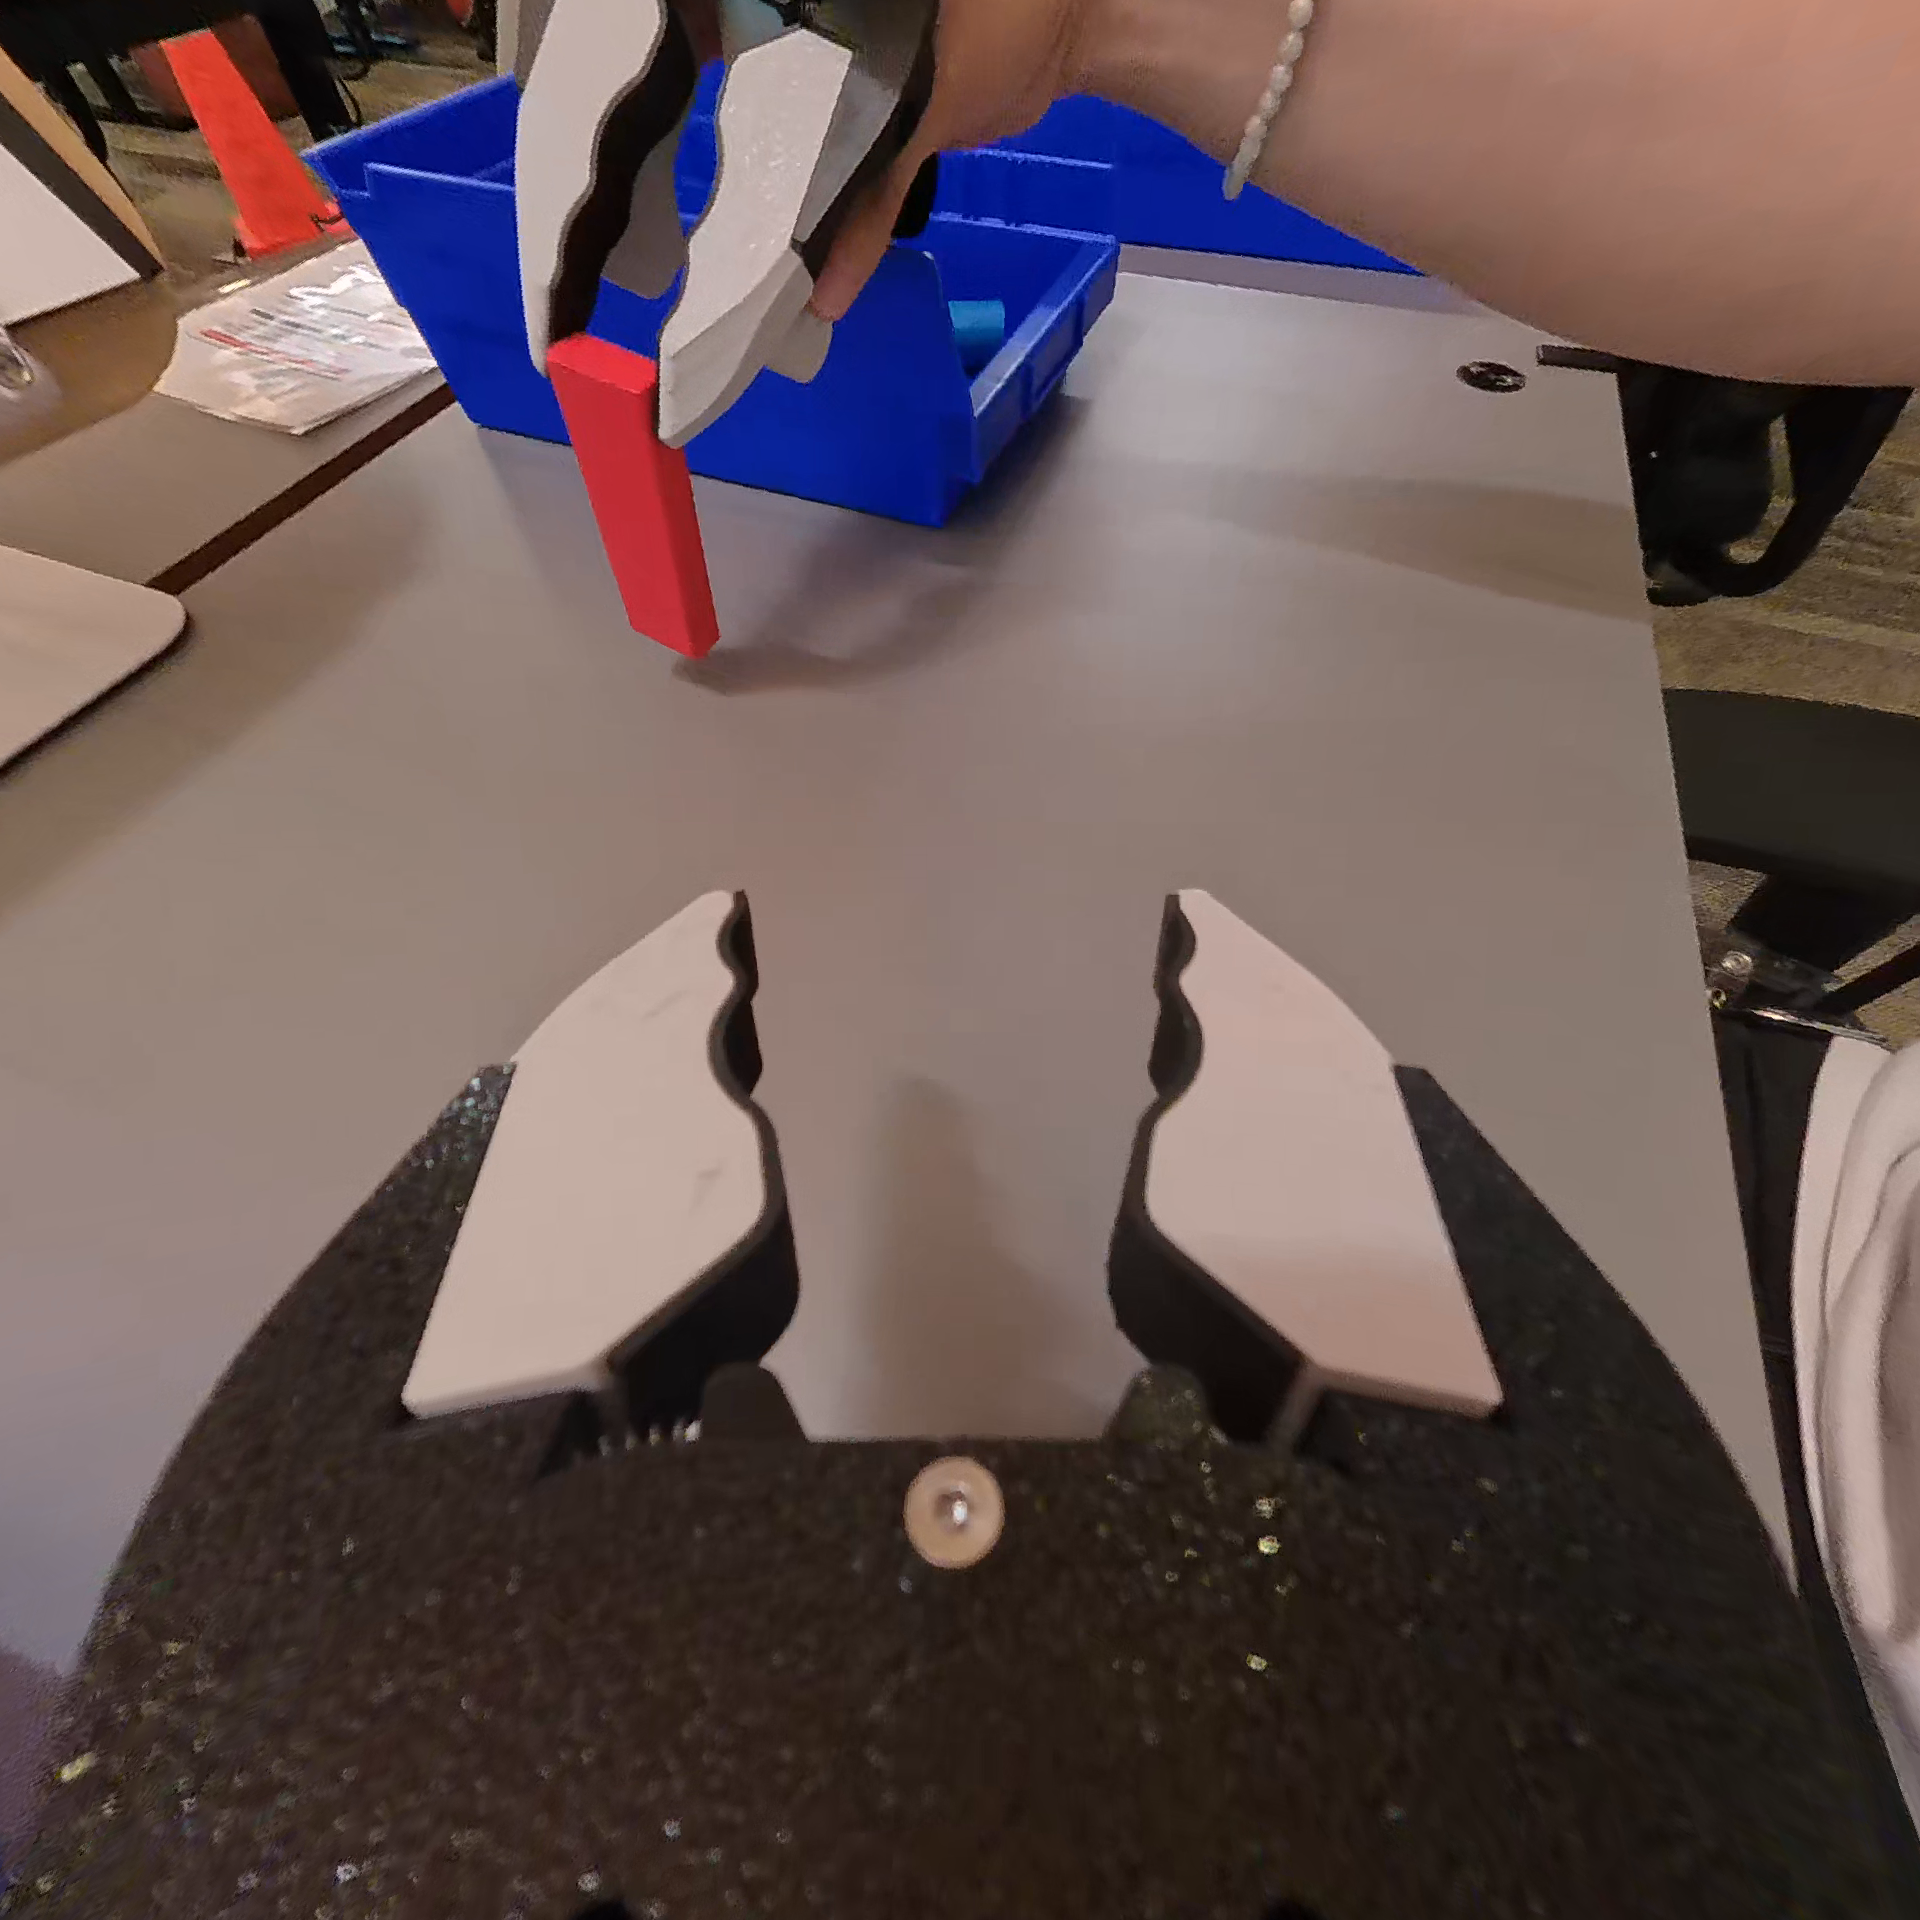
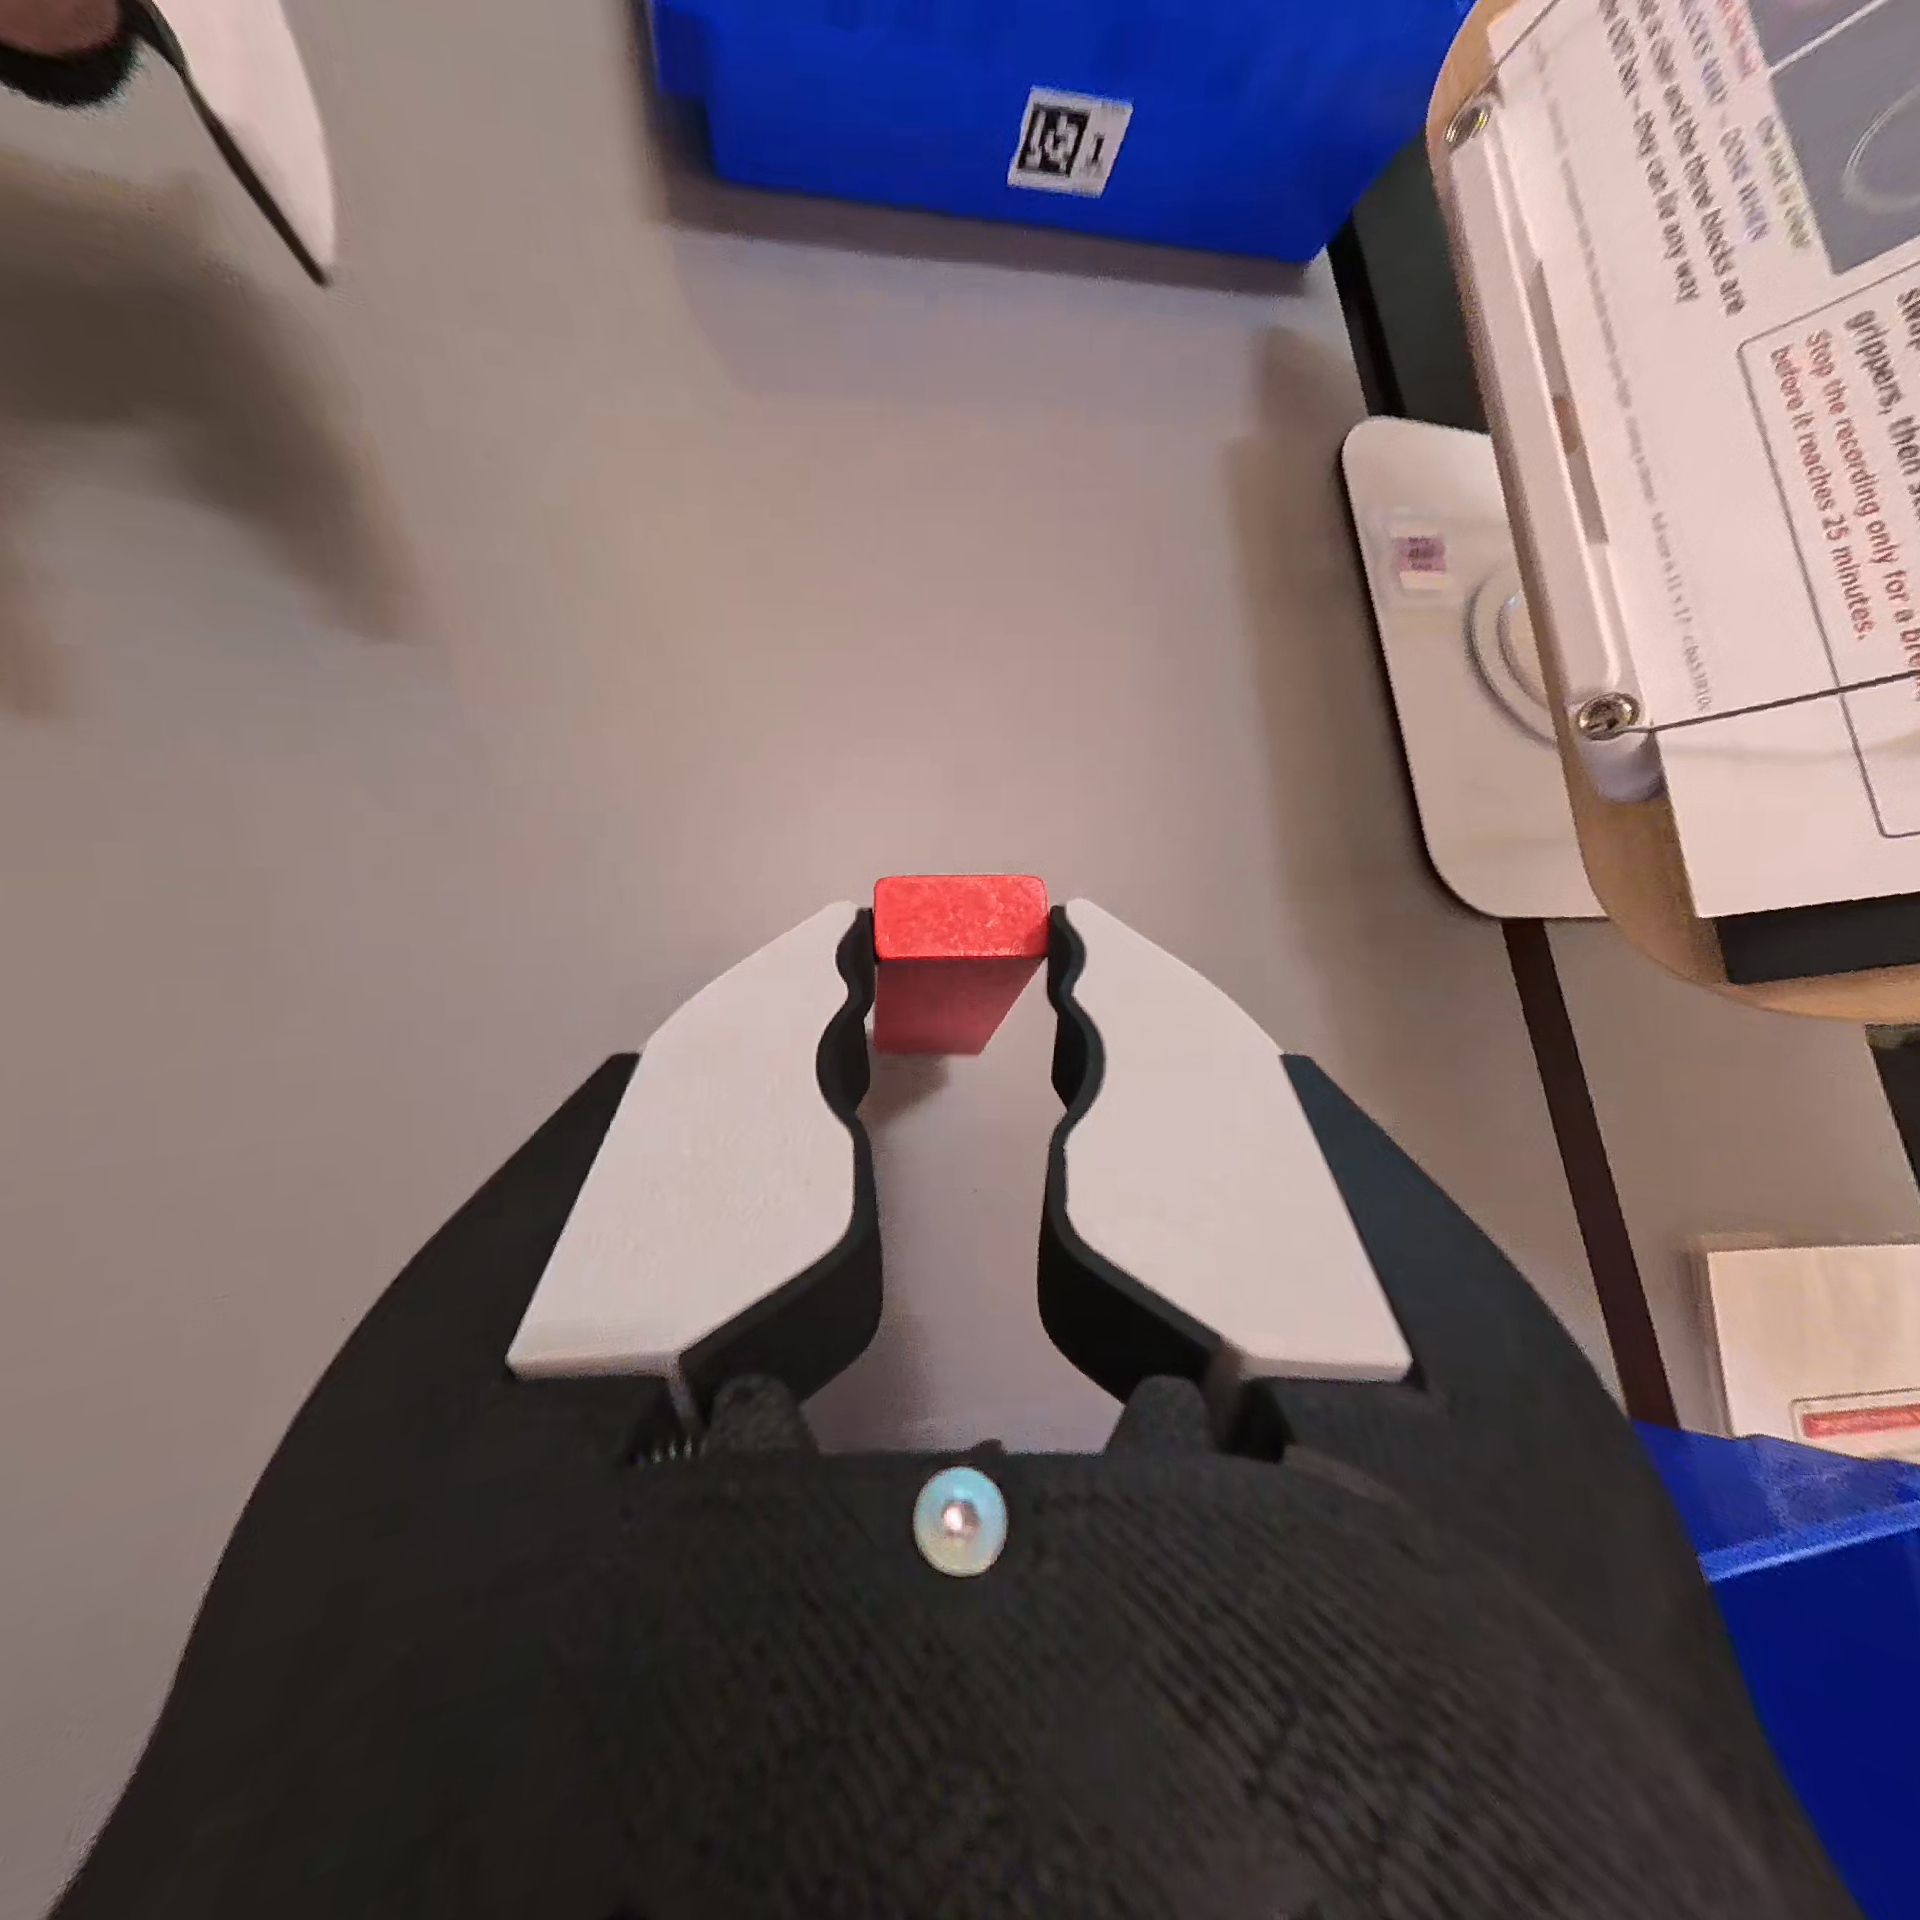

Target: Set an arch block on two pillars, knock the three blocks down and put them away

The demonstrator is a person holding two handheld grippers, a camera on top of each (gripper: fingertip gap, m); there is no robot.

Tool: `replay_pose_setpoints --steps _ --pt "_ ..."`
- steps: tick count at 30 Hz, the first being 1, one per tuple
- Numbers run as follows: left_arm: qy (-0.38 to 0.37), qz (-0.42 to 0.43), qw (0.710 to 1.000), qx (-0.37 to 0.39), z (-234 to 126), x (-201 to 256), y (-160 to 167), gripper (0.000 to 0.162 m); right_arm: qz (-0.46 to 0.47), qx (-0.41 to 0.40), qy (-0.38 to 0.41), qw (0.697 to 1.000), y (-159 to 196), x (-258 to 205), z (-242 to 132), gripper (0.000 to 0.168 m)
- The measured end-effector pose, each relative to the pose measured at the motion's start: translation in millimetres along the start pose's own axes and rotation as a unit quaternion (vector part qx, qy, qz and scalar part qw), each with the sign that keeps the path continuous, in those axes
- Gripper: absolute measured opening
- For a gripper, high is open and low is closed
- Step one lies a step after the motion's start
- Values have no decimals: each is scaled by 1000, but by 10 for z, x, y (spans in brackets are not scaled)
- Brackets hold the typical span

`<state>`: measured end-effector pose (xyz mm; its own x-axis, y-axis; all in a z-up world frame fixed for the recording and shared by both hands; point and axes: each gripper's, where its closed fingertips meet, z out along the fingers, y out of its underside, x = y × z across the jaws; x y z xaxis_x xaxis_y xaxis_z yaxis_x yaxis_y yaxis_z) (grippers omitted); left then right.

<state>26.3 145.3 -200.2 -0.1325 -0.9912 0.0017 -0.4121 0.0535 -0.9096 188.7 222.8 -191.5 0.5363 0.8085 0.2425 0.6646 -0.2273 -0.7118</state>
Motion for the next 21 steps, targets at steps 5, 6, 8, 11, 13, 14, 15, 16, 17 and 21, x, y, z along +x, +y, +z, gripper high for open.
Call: replay_pose_setpoints --steps 5,6,8,11,13,14,15,16,17,21 --pt "6 -10 1000 -2 18 5 50 71 -8 -17 -16 1000 -15 15 50 32" --pt "8 -11 1000 0 20 8 48 71 -13 -14 -15 1000 -59 29 56 32" --pt "10 -13 1000 6 25 15 33 70 -16 7 -20 1000 -199 35 81 32" --pt "13 -18 1000 11 36 12 25 69 -14 25 -30 999 -329 55 181 32" --pt "15 -22 1000 10 42 10 40 68 -11 22 -39 999 -307 70 281 32" --pt "17 -24 1000 9 43 16 50 68 -10 17 -41 999 -277 89 330 32" --pt "18 -25 999 8 41 22 62 68 -10 11 -44 999 -247 102 374 32" --pt "17 -26 1000 7 38 24 76 68 -7 9 -48 999 -222 112 413 32" --pt "17 -25 1000 6 32 26 88 68 -1 9 -52 999 -207 125 446 32" --pt "16 -27 999 2 7 29 133 68 8 16 -55 998 -189 154 512 32"
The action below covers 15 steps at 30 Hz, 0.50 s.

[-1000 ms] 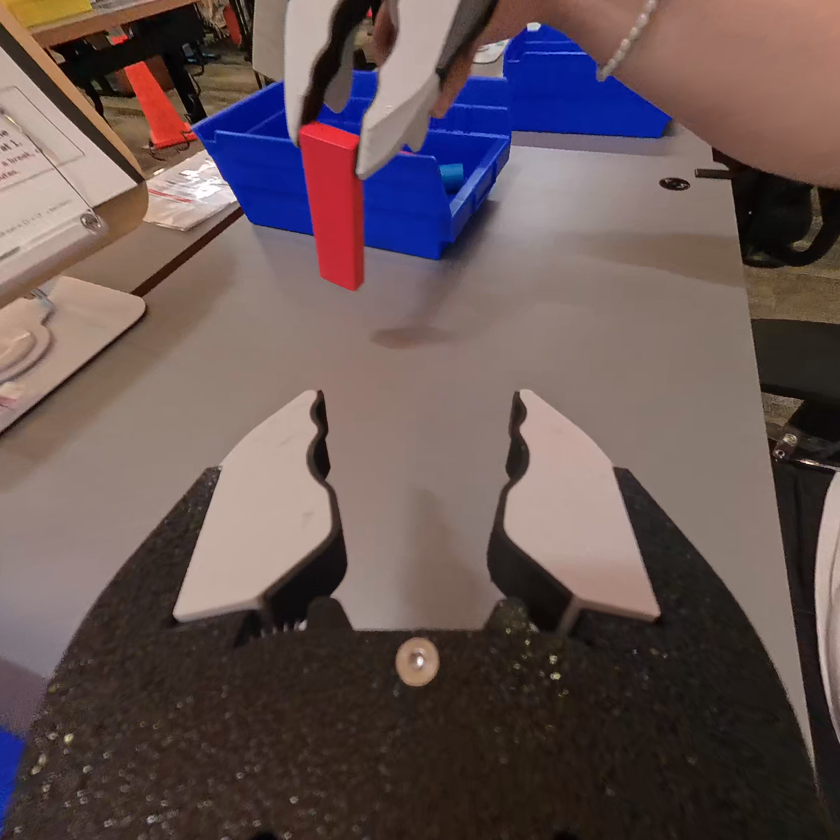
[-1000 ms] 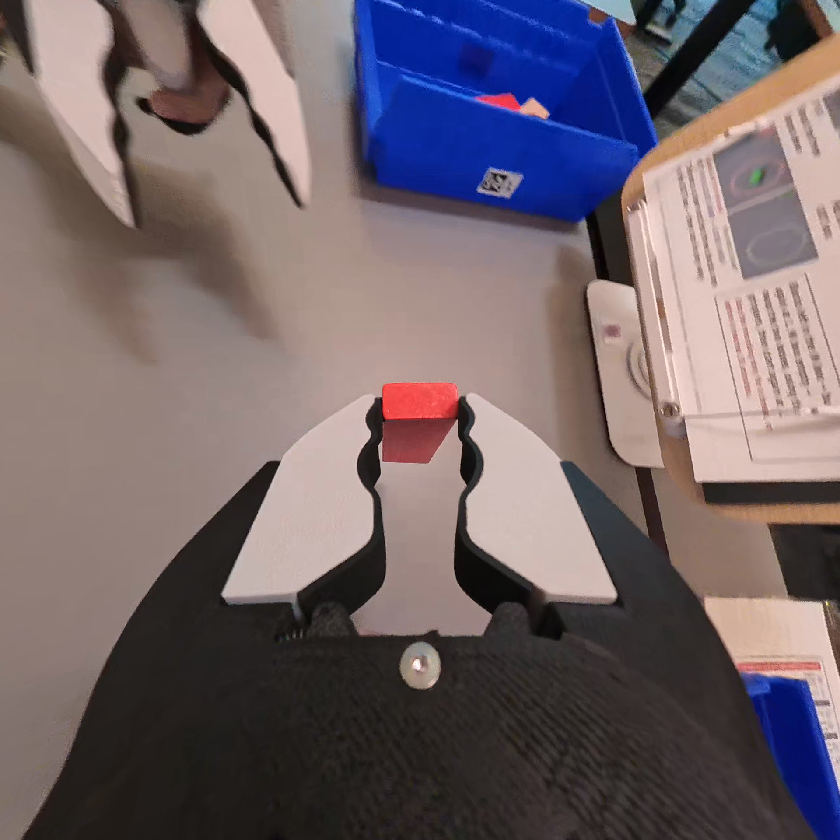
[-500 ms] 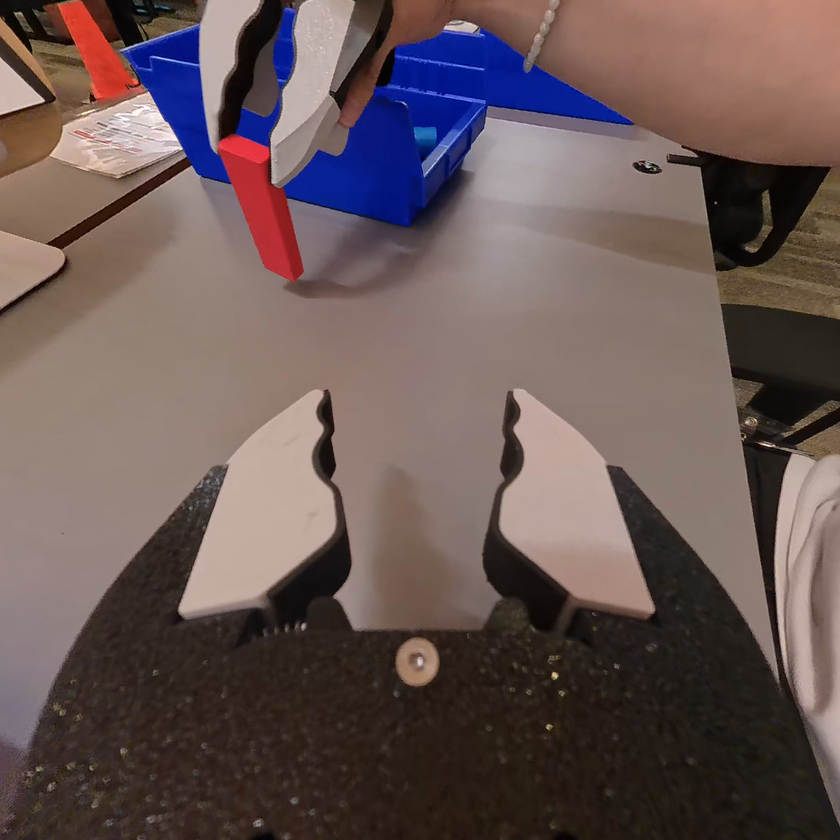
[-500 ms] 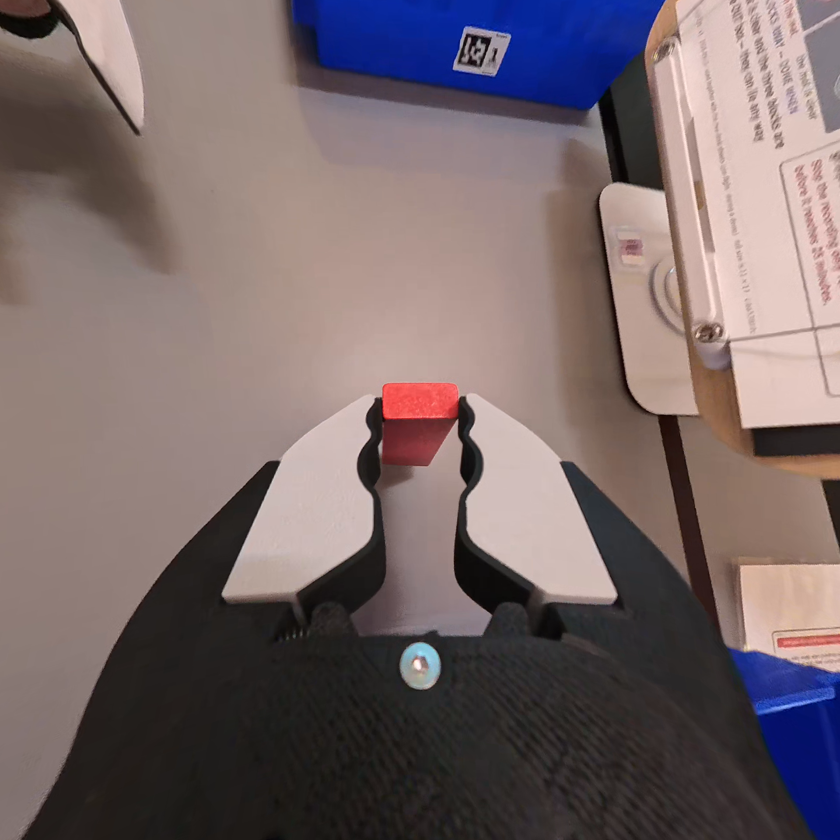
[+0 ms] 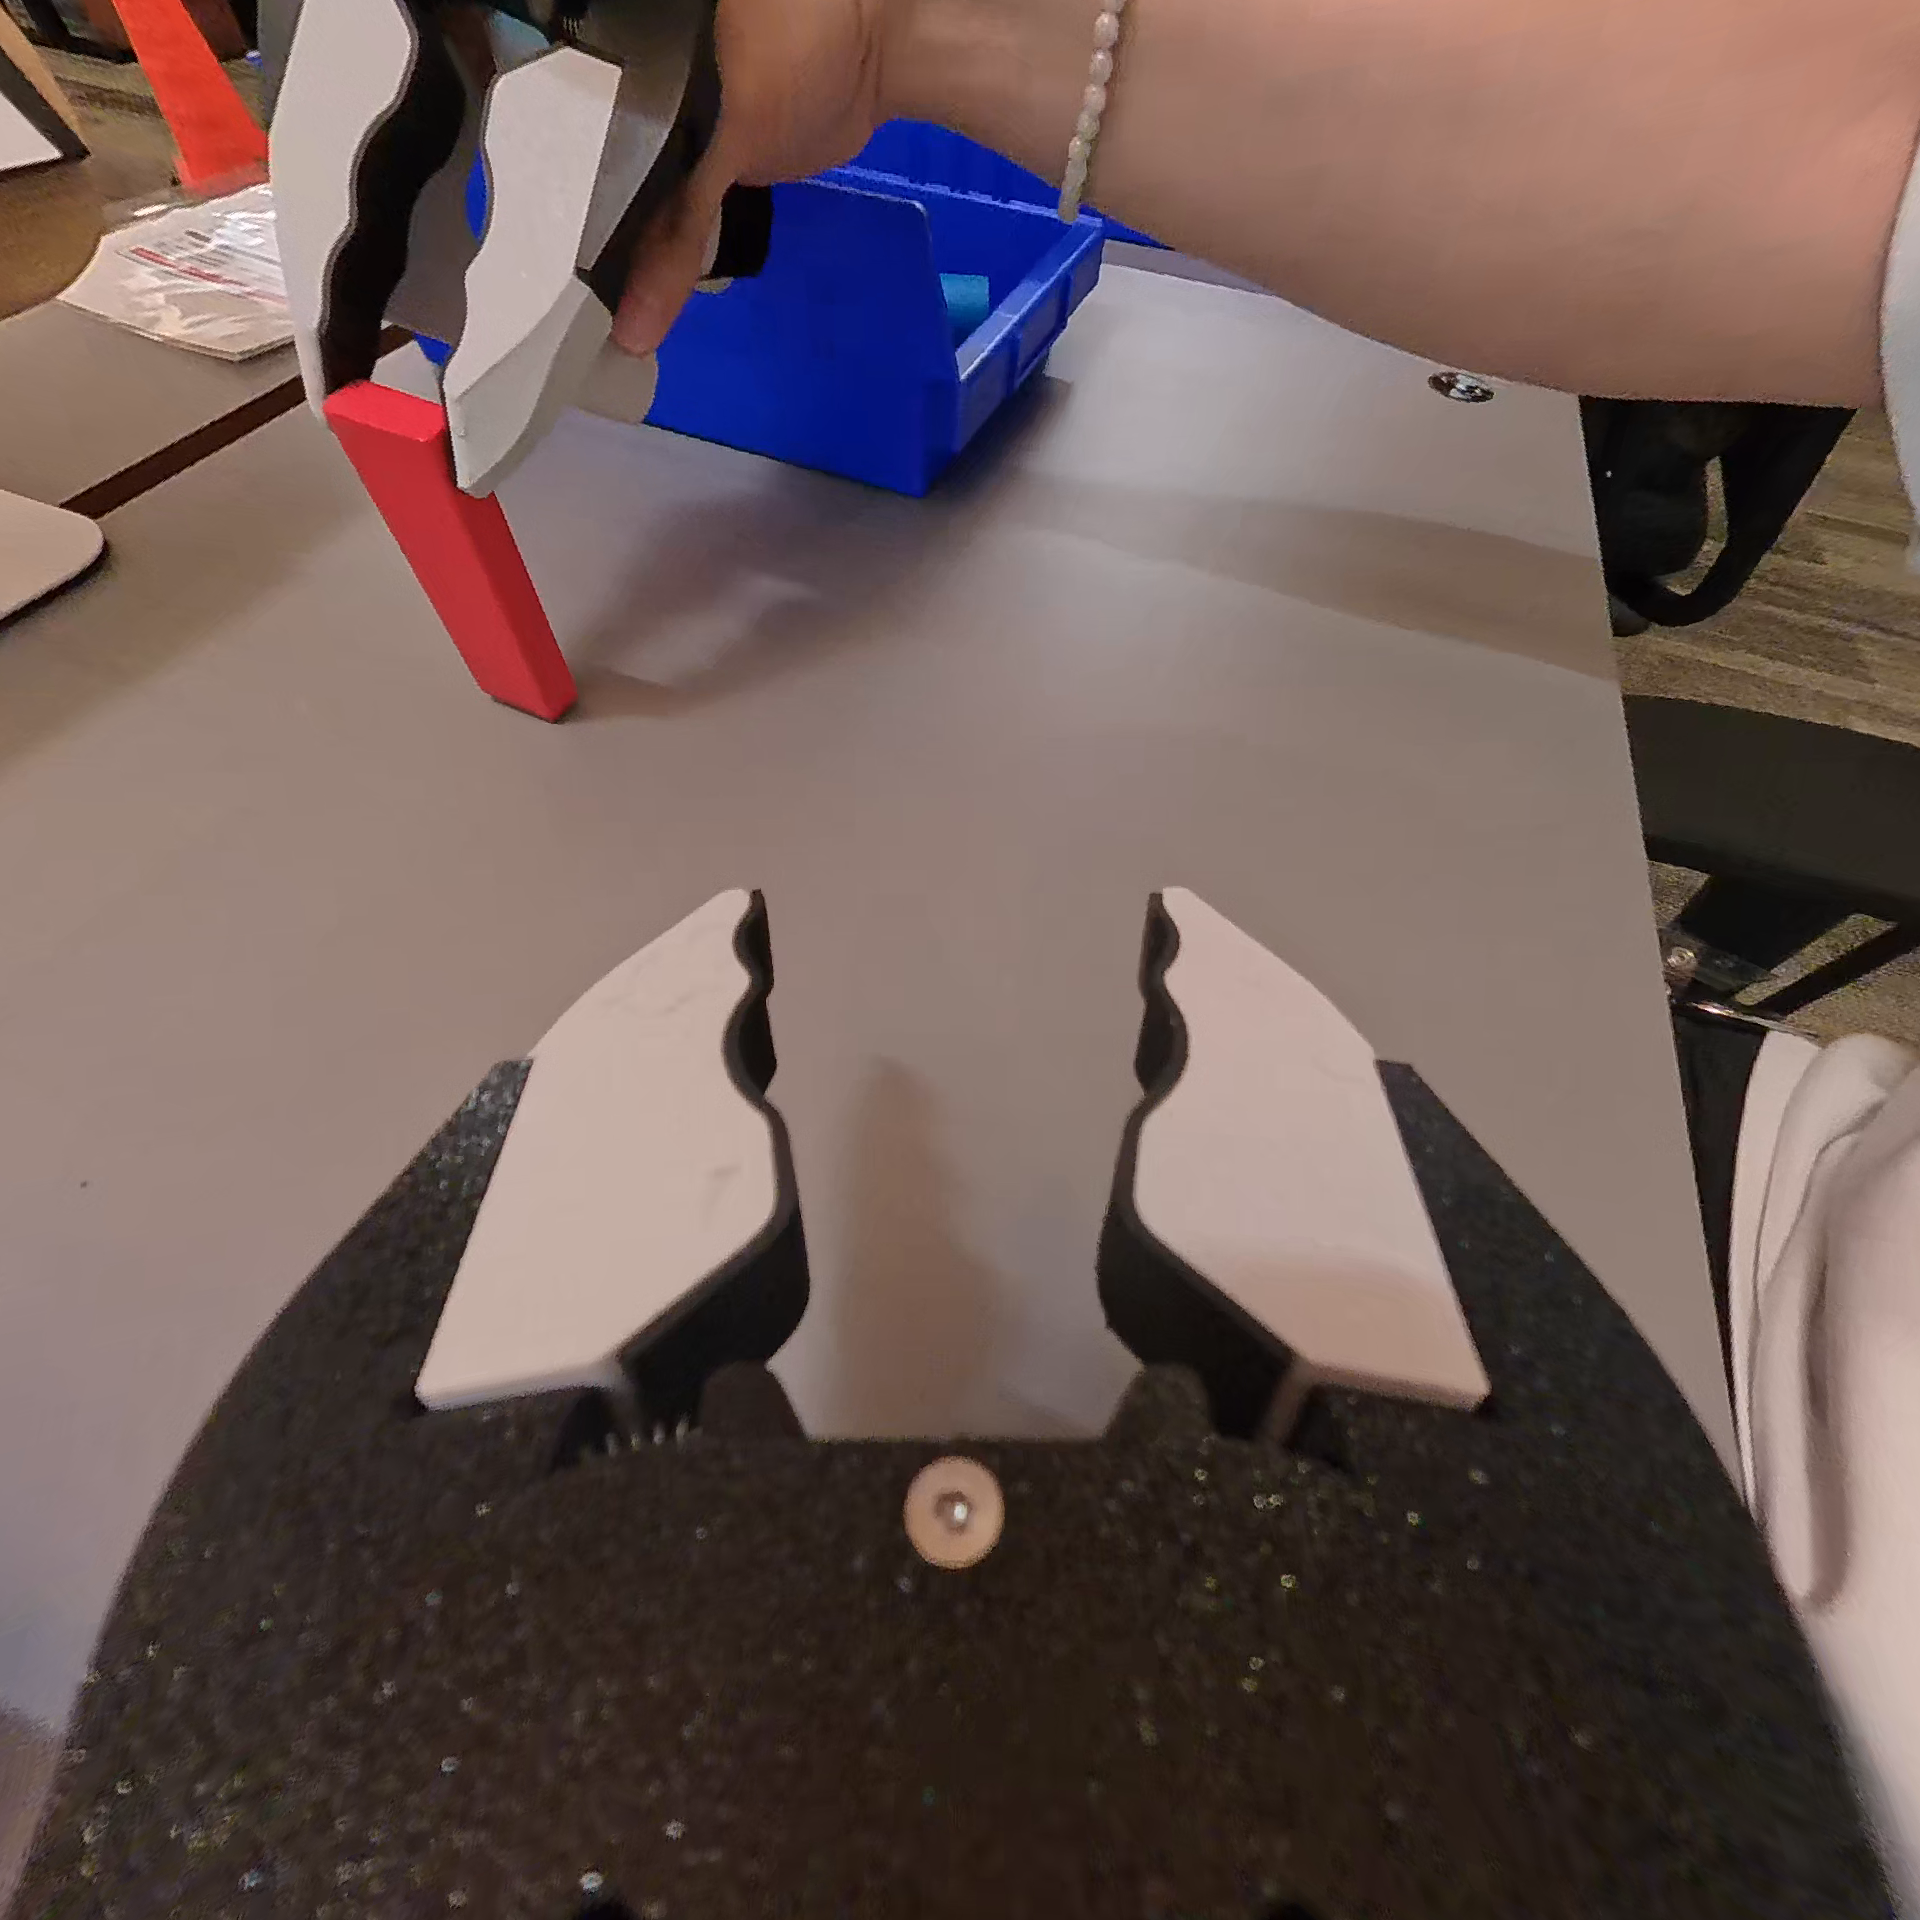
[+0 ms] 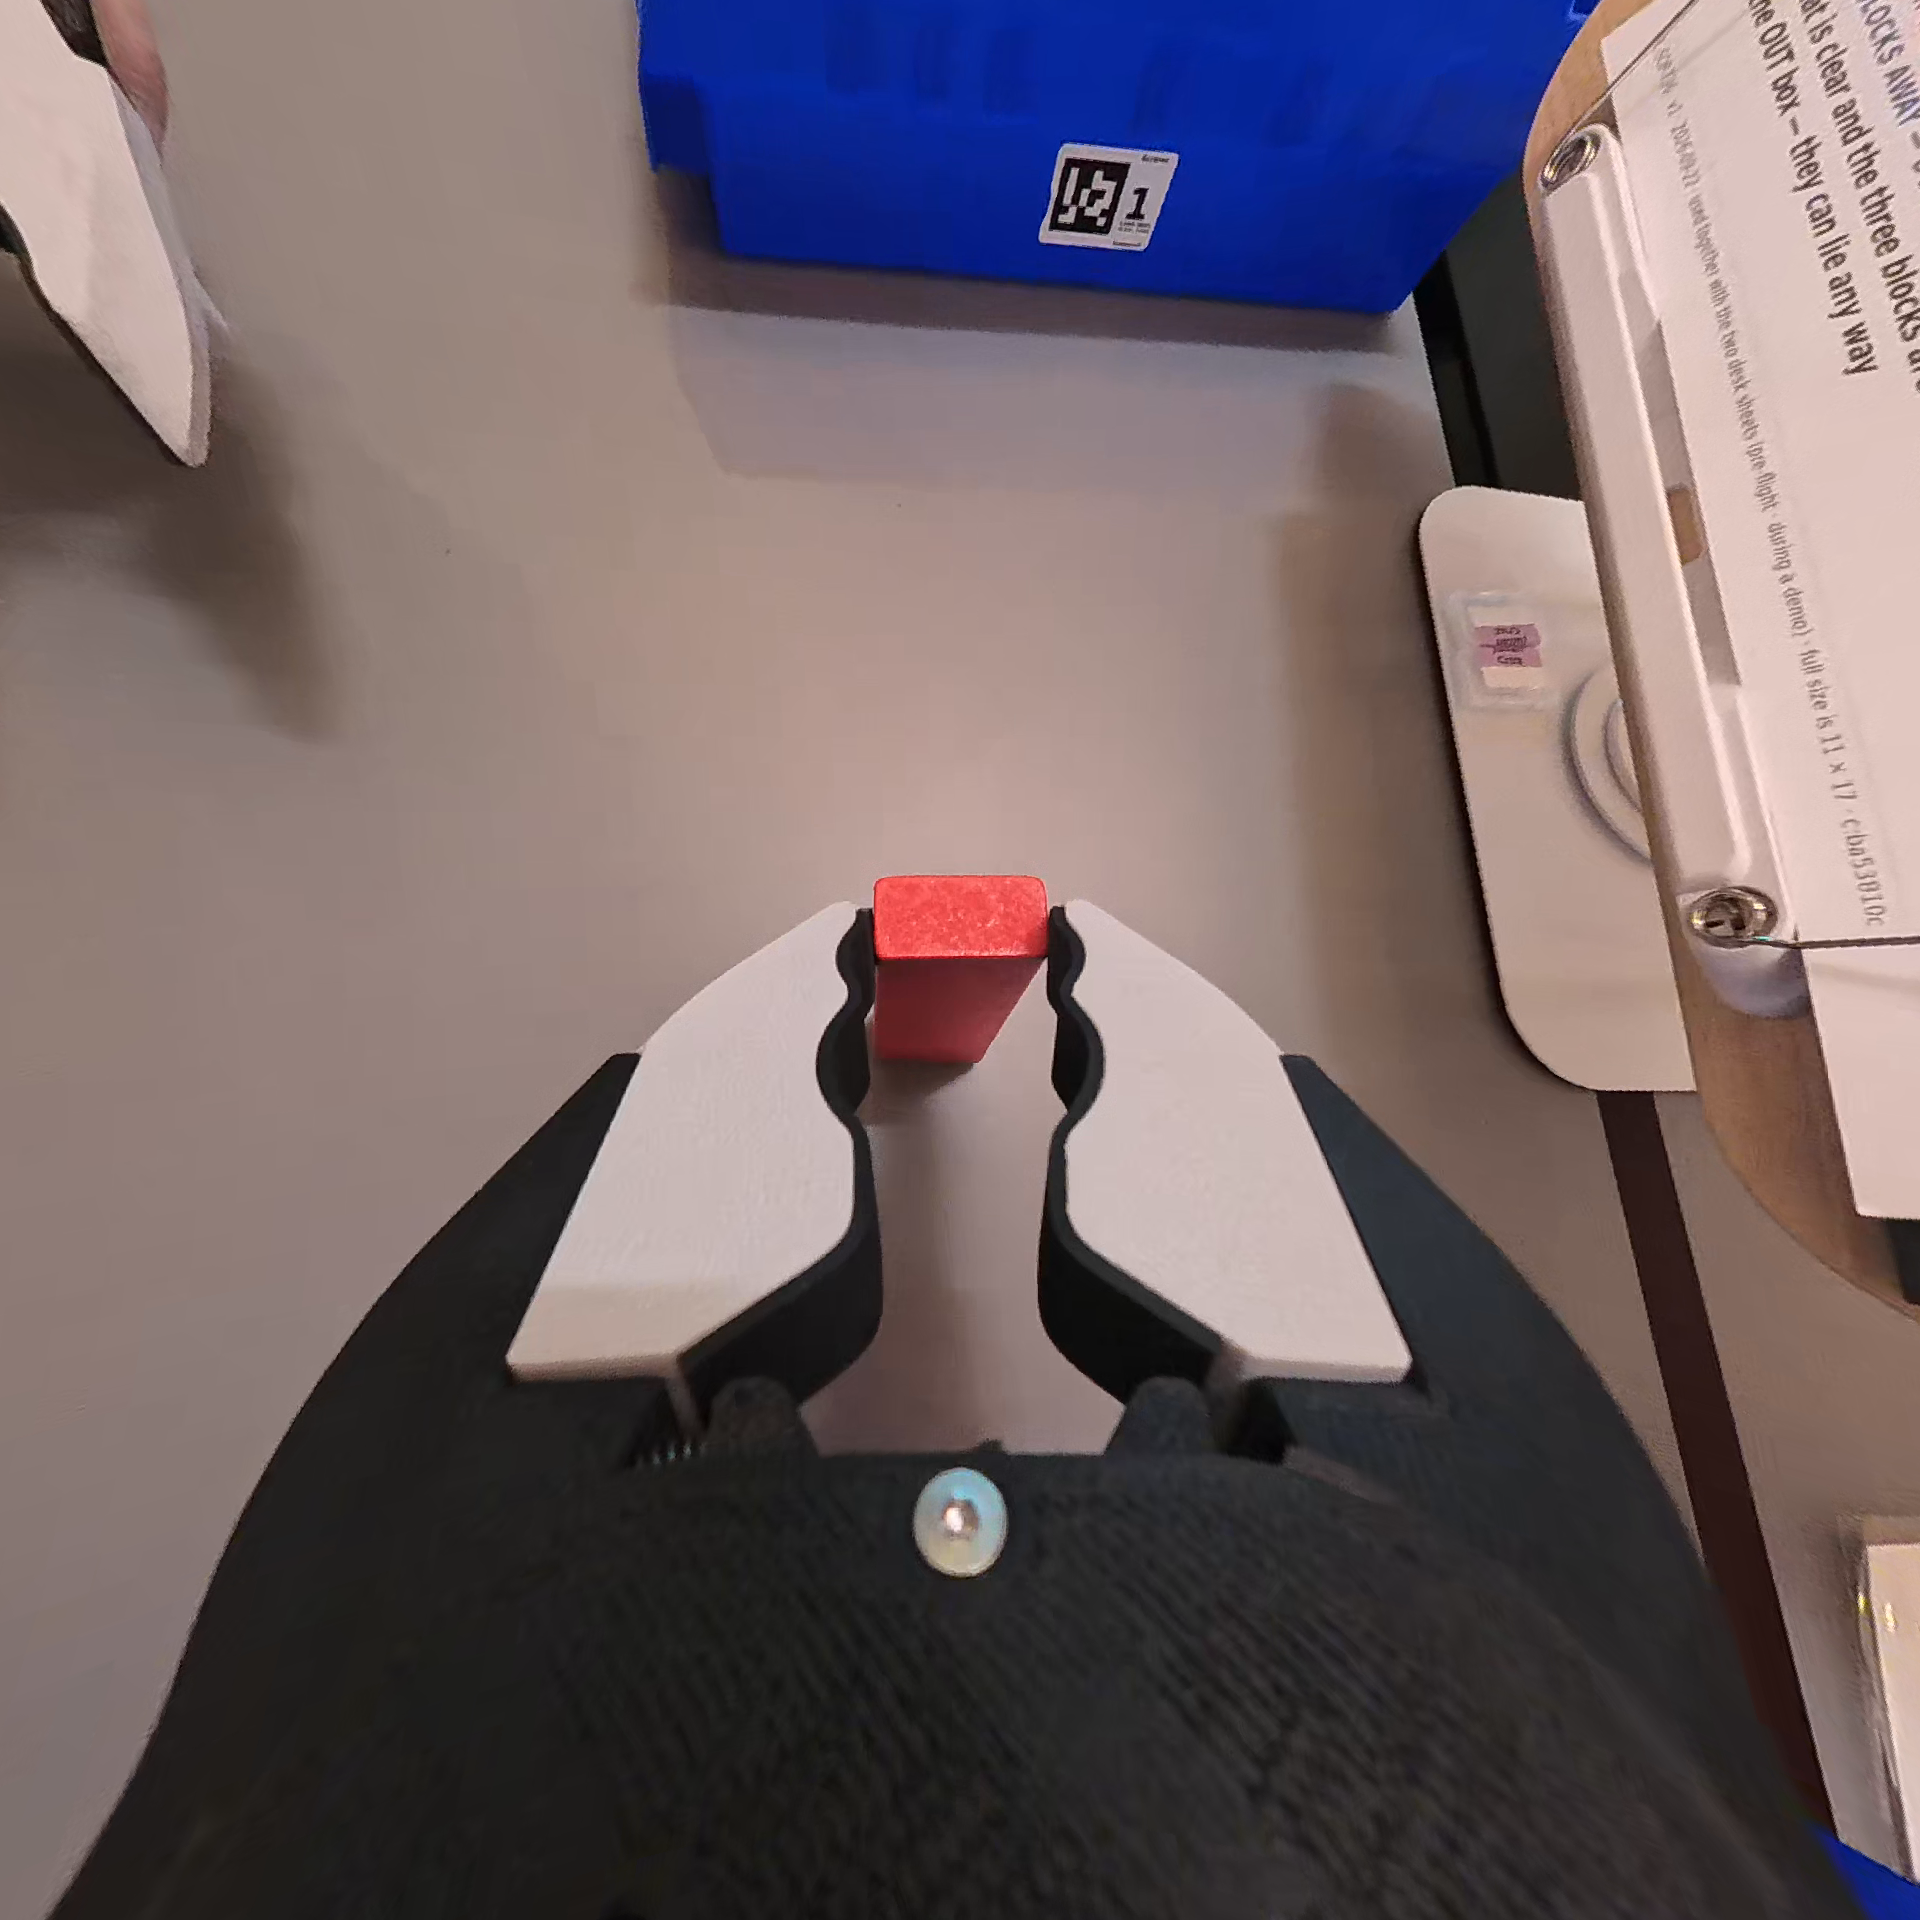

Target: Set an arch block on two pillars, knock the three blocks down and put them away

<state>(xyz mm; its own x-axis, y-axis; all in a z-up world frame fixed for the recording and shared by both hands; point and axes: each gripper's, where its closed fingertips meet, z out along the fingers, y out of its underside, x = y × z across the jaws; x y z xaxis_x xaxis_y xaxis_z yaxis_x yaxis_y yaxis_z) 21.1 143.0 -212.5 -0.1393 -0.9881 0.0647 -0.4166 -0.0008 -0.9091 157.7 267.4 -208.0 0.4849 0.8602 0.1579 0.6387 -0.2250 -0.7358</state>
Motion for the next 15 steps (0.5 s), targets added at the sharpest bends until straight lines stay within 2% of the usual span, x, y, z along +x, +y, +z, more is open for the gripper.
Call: replay_pose_setpoints --steps 15 --pt "3 -6 1000 13 -30 -61 -24 67 18 16 -10 1000 27 -2 8 32"
